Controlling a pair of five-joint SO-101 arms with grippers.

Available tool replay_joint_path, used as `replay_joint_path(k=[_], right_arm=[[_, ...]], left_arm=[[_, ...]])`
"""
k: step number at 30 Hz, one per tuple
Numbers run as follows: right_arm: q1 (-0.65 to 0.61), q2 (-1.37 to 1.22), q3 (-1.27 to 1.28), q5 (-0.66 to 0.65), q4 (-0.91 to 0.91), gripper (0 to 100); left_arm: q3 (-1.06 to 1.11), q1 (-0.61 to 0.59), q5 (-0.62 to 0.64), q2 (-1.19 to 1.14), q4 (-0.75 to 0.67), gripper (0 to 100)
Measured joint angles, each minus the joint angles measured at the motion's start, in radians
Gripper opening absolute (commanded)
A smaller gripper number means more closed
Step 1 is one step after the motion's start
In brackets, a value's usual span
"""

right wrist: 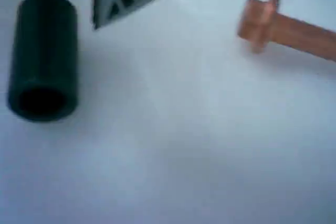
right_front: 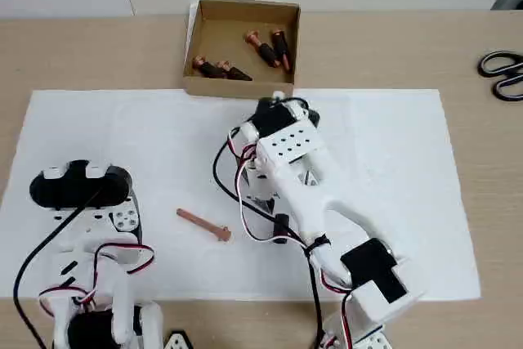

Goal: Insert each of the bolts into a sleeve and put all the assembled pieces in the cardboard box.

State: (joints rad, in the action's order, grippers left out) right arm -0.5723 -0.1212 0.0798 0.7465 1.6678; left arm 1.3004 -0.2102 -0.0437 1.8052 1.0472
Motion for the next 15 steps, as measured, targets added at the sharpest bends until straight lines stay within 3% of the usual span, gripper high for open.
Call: replay_joint_path(k=[15], right_arm=[[0.026,-0.002,0.121,0.058,-0.083,22.3]], left_arm=[[0.0,0.0,0.0,0.0,0.002,1]])
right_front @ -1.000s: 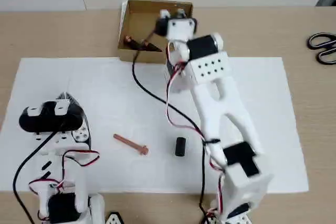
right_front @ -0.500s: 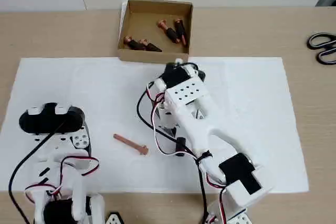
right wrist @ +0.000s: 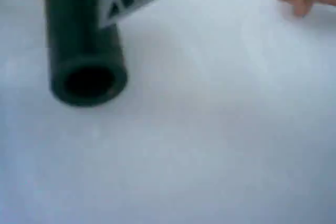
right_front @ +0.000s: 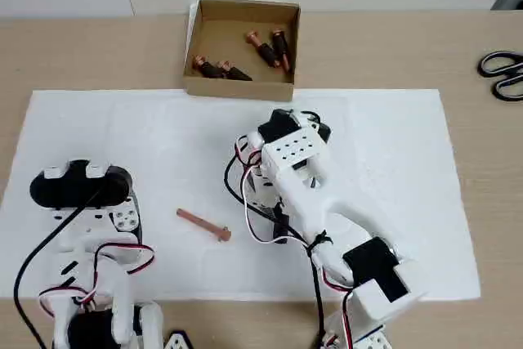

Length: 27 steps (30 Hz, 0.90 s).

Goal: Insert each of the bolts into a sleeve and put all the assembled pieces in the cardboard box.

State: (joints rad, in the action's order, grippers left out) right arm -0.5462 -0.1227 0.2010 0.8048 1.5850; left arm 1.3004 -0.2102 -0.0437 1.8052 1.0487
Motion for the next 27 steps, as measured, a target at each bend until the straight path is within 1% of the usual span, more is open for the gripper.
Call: replay_joint_path(k=[5,9,13,15,19,21,23,27], right_arm=[[-0.023,-0.028,-0.002,0.0,-0.048,22.3],[-0.055,-0.063,0.002,0.0,-0.052,22.3],[-0.06,-0.101,0.005,0.0,-0.063,22.0],[-0.06,-0.121,0.005,0.0,-0.063,18.1],[-0.06,-0.155,0.0,0.0,-0.063,0.0],[-0.06,-0.167,-0.003,0.0,-0.061,2.5],[-0.058,-0.173,-0.002,0.0,-0.063,0.0],[-0.057,-0.18,-0.006,0.0,-0.063,0.2]], left_arm=[[0.0,0.0,0.0,0.0,0.0,1],[0.0,0.0,0.0,0.0,0.0,1],[0.0,0.0,0.0,0.0,0.0,1],[0.0,0.0,0.0,0.0,0.0,1],[0.0,0.0,0.0,0.0,0.0,1],[0.0,0.0,0.0,0.0,0.0,1],[0.0,0.0,0.0,0.0,0.0,1],[-0.006,0.0,0.0,0.0,0.005,1]])
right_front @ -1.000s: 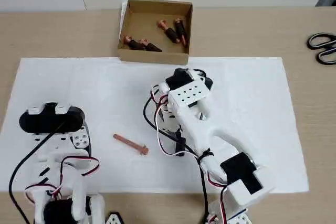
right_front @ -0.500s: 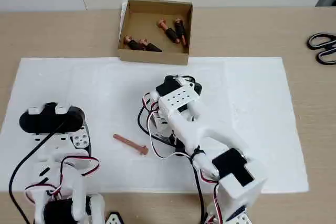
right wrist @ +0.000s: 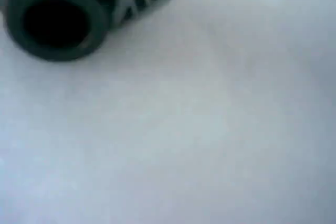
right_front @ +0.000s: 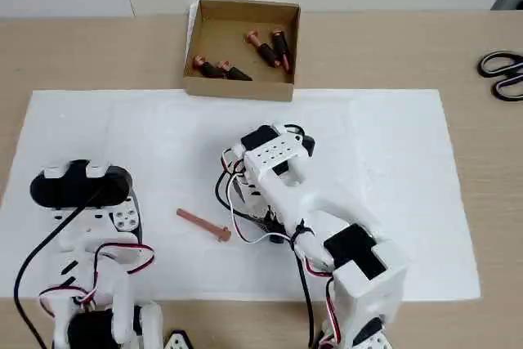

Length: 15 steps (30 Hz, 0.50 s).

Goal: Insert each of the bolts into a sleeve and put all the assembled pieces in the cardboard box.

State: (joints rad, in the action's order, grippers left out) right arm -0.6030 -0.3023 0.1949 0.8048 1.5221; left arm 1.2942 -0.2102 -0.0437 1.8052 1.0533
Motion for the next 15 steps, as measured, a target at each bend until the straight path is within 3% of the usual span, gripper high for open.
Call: replay_joint_path(k=[7,15], right_arm=[[-0.005,0.077,-0.002,-0.103,0.028,0.3],[-0.014,0.313,-0.002,-0.219,-0.014,0.5]], left_arm=[[-0.095,0.0,-0.002,-0.074,0.107,1],[-0.367,0.0,-0.002,-0.525,0.1,1]])
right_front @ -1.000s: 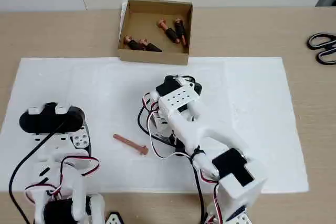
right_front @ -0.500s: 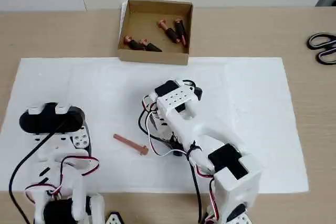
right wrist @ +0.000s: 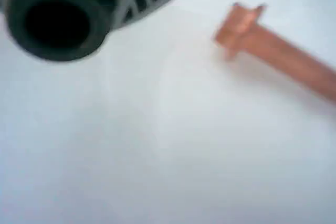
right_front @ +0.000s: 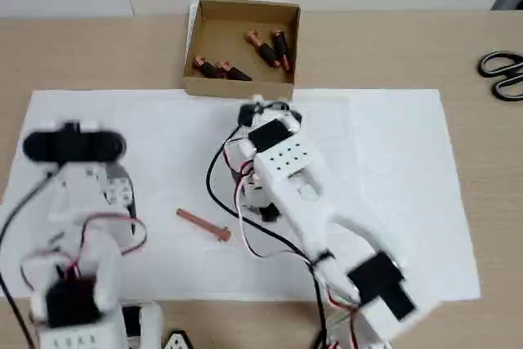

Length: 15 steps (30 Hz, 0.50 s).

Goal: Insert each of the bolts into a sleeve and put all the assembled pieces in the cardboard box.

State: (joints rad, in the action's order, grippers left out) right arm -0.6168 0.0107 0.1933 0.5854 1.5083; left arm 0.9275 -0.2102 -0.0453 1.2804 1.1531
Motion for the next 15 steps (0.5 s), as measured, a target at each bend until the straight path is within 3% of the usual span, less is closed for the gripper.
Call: replay_joint_path(k=[7,11,15], right_arm=[[-0.002,0.358,0.101,-0.101,-0.164,0.9],[-0.002,0.565,0.324,-0.218,-0.344,0.9],[0.002,0.77,0.586,-0.35,-0.548,0.7]], left_arm=[[-0.344,0.107,-0.072,-0.479,0.121,1],[-0.505,0.232,-0.226,-0.713,0.267,1],[-0.595,0.269,-0.445,-0.905,0.354,1]])
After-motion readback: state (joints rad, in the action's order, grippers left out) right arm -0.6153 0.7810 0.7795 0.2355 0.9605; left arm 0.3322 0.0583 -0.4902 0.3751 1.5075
